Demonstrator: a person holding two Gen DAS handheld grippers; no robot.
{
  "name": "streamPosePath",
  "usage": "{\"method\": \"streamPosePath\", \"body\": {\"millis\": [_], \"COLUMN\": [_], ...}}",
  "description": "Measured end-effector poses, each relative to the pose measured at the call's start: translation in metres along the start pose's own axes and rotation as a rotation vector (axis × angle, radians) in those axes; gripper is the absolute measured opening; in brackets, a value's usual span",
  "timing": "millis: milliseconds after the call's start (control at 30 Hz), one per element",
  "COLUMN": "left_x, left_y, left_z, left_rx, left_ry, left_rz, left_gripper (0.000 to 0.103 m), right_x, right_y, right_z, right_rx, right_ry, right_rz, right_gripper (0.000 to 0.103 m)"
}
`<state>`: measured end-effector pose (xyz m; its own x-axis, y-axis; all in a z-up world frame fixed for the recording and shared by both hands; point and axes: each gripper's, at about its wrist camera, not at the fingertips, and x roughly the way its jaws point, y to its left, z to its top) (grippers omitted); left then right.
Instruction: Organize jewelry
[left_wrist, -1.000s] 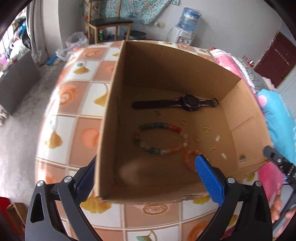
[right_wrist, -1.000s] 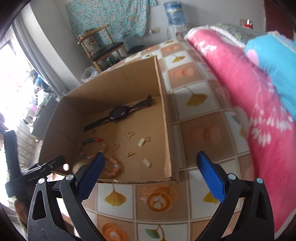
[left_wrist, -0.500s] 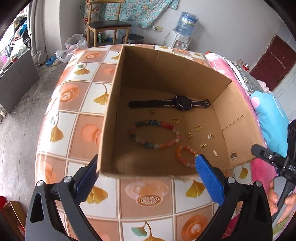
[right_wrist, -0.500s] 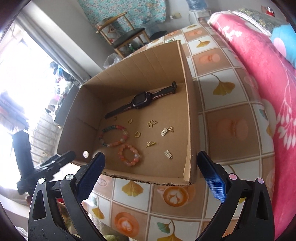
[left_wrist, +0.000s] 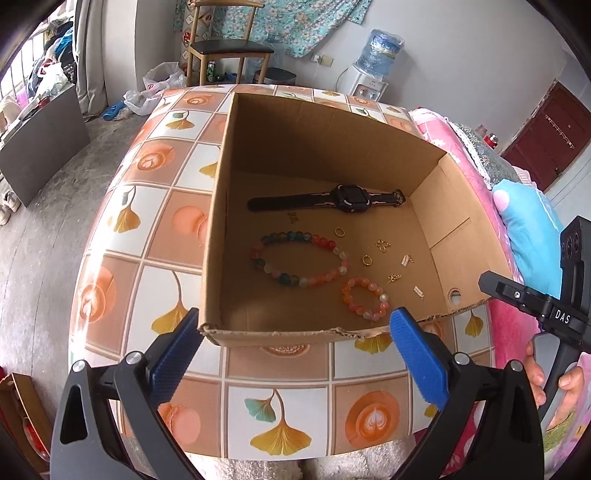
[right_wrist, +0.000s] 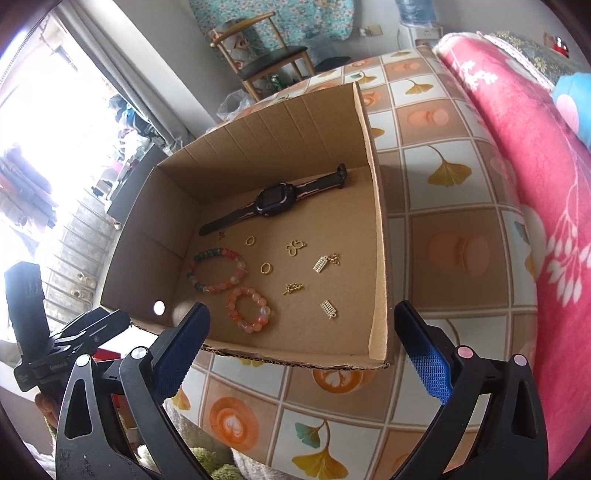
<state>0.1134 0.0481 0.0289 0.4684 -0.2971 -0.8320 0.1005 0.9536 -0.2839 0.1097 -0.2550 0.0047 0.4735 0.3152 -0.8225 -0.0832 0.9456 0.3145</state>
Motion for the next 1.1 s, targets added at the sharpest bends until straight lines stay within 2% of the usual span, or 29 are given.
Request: {"method": "streamPosePath", "body": {"millis": [67, 200, 333, 500, 633, 733, 833, 1100], "left_x": [-0.004, -0.023, -0.037, -0.044, -0.050, -0.054, -0.058, -0.049], "left_y": [0.001, -0.004, -0.007, -0.015, -0.024, -0.026, -0.028, -0.035], "left_z": [-0.003, -0.010, -0.025, -0.045, -0.056, -0.060, -0.065, -0.069], "left_rx": [0.008, 0.081, 0.121, 0.158, 0.176, 0.161, 0.148, 0.144], "left_ry": [-0.020, -0.110, -0.173, -0.179, -0.218, -0.229, -0.223, -0.161], "left_rz": [0.023, 0.137, 0.147, 0.108, 0.170, 0.192, 0.217, 0.241], "left_gripper": [0.097, 0.097, 0.097, 0.097, 0.097, 0.097, 0.097, 0.097], "right_x": [-0.004, -0.019, -0.037, -0.045, -0.053, -0.063, -0.070, -0.052], "right_y": [0.001, 0.010, 0.027, 0.058, 0.079, 0.091, 0.095, 0.095], "right_z": [-0.003, -0.014, -0.039, -0.071, -0.086, -0.092, -0.096, -0.092], "right_rx": [0.017, 0.011, -0.038, -0.158, -0.222, -0.221, -0.199, -0.169], "right_ry": [-0.022, -0.084, -0.156, -0.217, -0.298, -0.354, -0.395, -0.323], "right_rz": [-0.011, -0.075, -0.201, -0.329, -0.440, -0.435, -0.376, -0.333], "right_gripper": [0.096, 0.096, 0.096, 0.096, 0.096, 0.096, 0.096, 0.096]}}
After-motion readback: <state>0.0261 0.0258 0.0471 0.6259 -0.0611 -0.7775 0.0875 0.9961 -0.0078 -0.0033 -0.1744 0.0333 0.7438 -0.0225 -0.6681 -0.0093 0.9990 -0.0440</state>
